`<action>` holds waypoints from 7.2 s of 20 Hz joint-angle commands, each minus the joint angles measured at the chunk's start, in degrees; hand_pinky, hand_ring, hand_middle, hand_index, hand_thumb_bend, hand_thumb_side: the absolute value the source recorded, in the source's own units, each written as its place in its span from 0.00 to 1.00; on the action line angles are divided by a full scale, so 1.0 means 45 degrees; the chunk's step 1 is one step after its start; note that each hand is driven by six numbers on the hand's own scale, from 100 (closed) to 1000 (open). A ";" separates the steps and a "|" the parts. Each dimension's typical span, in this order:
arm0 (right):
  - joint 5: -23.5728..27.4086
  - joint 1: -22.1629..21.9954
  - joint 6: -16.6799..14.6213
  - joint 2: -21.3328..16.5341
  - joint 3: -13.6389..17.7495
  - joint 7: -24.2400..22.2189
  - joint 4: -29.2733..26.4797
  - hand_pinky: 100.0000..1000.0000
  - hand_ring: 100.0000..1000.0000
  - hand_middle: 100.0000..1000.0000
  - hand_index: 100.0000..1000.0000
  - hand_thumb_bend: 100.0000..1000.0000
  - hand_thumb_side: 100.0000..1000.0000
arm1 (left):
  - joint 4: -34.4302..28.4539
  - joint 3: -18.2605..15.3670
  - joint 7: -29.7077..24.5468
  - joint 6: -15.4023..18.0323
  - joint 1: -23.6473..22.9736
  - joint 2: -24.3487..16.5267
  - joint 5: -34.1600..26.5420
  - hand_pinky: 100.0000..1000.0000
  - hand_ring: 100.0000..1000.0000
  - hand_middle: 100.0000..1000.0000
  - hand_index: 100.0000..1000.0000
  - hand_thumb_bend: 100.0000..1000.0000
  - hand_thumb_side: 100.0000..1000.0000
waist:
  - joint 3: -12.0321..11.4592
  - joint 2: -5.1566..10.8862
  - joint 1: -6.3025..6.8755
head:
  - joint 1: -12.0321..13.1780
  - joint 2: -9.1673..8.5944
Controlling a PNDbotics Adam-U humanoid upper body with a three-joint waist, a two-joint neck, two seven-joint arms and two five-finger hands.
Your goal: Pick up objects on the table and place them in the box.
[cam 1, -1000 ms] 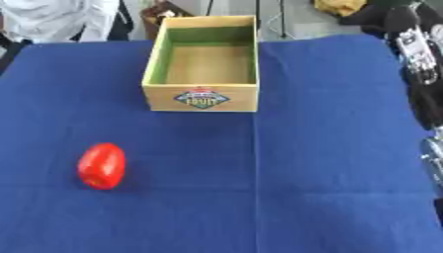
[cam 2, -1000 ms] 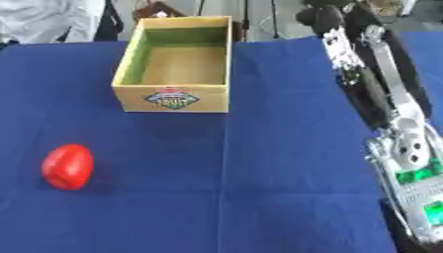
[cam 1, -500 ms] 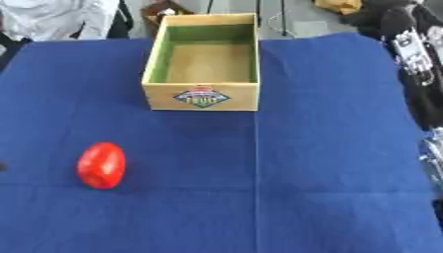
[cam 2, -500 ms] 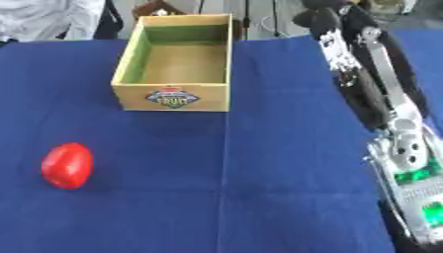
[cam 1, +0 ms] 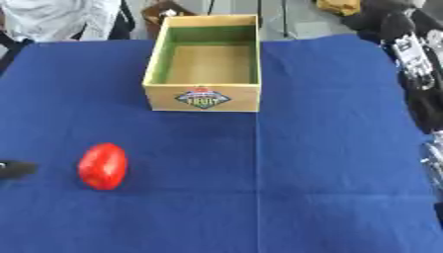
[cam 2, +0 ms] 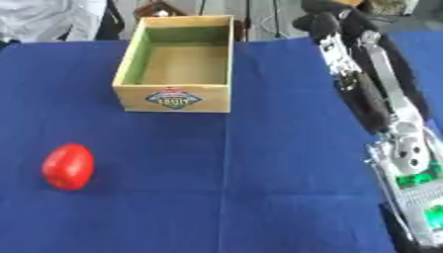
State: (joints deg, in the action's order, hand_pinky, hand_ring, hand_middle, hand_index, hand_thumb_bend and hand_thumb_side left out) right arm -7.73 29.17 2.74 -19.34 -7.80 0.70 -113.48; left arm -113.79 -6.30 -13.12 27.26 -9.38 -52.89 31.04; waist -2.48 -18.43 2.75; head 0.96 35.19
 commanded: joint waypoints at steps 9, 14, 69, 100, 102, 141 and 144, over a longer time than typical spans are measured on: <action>0.0152 0.0030 -0.0008 -0.0152 -0.0070 -0.0164 -0.0246 0.88 0.81 0.66 0.84 0.00 0.86 | -0.0177 0.0718 0.0646 -0.0707 0.1187 -0.1080 -0.0305 0.62 0.75 0.81 1.00 0.79 0.82 | 0.0055 0.0172 0.0078 | 0.0056 -0.0033; 0.0179 -0.0008 0.0004 -0.0141 -0.0080 -0.0156 -0.0246 0.88 0.81 0.66 0.84 0.00 0.86 | -0.0177 0.0659 0.1343 -0.0782 0.2008 -0.1094 -0.0821 0.61 0.75 0.80 1.00 0.79 0.86 | 0.0098 0.0193 0.0124 | 0.0020 0.0072; 0.0518 0.0097 0.0092 0.0005 -0.0410 -0.0477 -0.0246 0.89 0.81 0.65 0.83 0.00 0.84 | 0.6285 0.2403 -0.5126 0.3454 0.8180 -0.0351 -0.0676 0.69 0.80 0.81 0.99 0.89 0.52 | 0.0958 -0.0090 0.0343 | 0.0523 0.0161; 0.0723 0.0098 0.0192 0.0259 -0.0511 -0.0501 -0.0246 0.90 0.81 0.64 0.82 0.00 0.82 | 0.7130 0.3420 -0.8633 0.3374 0.8812 0.0877 -0.2547 0.42 0.57 0.78 0.86 0.87 0.41 | 0.1048 -0.0241 0.0412 | 0.0545 0.0010; 0.0731 0.0101 0.0192 0.0265 -0.0508 -0.0500 -0.0246 0.90 0.81 0.64 0.82 0.00 0.81 | 0.7226 0.3498 -0.8633 0.3418 0.8844 0.0949 -0.2590 0.40 0.56 0.77 0.84 0.86 0.41 | 0.1055 -0.0246 0.0411 | 0.0551 0.0012; 0.0744 0.0087 0.0252 0.0060 -0.0468 -0.0367 -0.0246 0.91 0.82 0.63 0.81 0.00 0.81 | 0.5887 0.2215 -0.6151 0.2137 0.9200 0.0461 -0.3955 0.00 0.16 0.29 0.51 0.18 0.39 | 0.0889 -0.0121 0.0455 | 0.0579 0.0157; 0.0753 0.0074 0.0248 0.0001 -0.0484 -0.0370 -0.0246 0.91 0.82 0.63 0.81 0.00 0.81 | 0.5712 0.2020 -0.5965 0.2088 0.9443 0.0193 -0.4160 0.00 0.16 0.28 0.51 0.17 0.40 | 0.0887 -0.0137 0.0526 | 0.0574 0.0162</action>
State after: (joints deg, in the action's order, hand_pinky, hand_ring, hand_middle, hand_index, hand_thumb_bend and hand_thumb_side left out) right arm -4.62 28.79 3.81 -18.21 -10.23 -1.18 -113.48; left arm -86.90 4.31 -33.59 29.80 32.26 -49.02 13.08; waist 1.64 -20.47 5.19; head 3.47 35.69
